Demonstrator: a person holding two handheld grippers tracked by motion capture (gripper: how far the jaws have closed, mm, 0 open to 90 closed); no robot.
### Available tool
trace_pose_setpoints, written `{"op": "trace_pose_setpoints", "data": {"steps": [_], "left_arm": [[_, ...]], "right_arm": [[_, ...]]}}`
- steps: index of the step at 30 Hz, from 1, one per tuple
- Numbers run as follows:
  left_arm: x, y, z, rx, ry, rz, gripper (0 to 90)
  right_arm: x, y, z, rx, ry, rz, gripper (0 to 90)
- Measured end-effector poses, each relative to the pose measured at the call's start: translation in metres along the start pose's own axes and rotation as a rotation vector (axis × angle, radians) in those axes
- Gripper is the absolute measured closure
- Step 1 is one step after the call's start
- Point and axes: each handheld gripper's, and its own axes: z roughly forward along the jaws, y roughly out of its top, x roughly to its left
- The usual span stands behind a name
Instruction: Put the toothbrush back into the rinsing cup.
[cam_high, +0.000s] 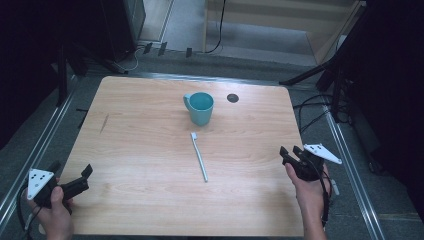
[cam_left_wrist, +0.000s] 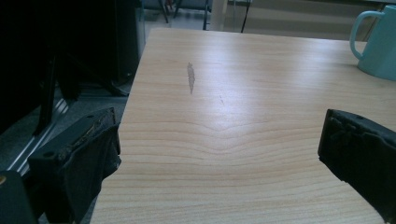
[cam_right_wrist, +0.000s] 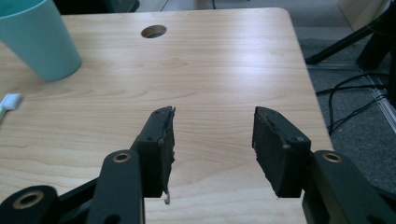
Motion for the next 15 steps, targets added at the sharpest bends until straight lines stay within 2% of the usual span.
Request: {"op": "trace_pose_setpoints", "data": {"steps": [1,3,5,6,8,10,12,13,15], "left_arm": [[0.0,0.0,0.0,0.0,-0.002,0.003,0.0],[0.0,0.0,-0.001,-0.001,-0.004,-0.005,0.0],[0.001,0.0,-0.001,0.002,-0.004,-0.008,0.0],[0.001,0.0,-0.001,0.002,-0.004,-0.008,0.0],[0.0,0.0,0.0,0.006,0.001,-0.003,0.0],[0.0,0.0,0.0,0.007,0.001,0.004,0.0],[0.0,0.0,0.0,0.006,0.002,0.001,0.0],[0.0,0.0,0.0,0.005,0.002,0.0,0.0],[0.0,0.0,0.0,0.004,0.002,-0.001,0.0]], "right_arm": [[0.008,0.006,0.004,0.044,-0.004,-0.004,49.0],[0.01,0.008,0.006,0.061,-0.005,-0.003,49.1],[0.021,0.019,0.011,0.126,-0.003,-0.008,49.9],[0.024,0.023,0.013,0.141,-0.005,-0.009,49.9],[0.027,0.026,0.015,0.156,0.0,-0.01,51.2],[0.034,0.034,0.018,0.168,-0.026,-0.02,52.8],[0.037,0.04,0.021,0.173,-0.01,-0.008,51.8],[0.041,0.044,0.028,0.211,0.01,-0.002,50.8],[0.042,0.046,0.03,0.229,0.013,-0.006,50.6]]}}
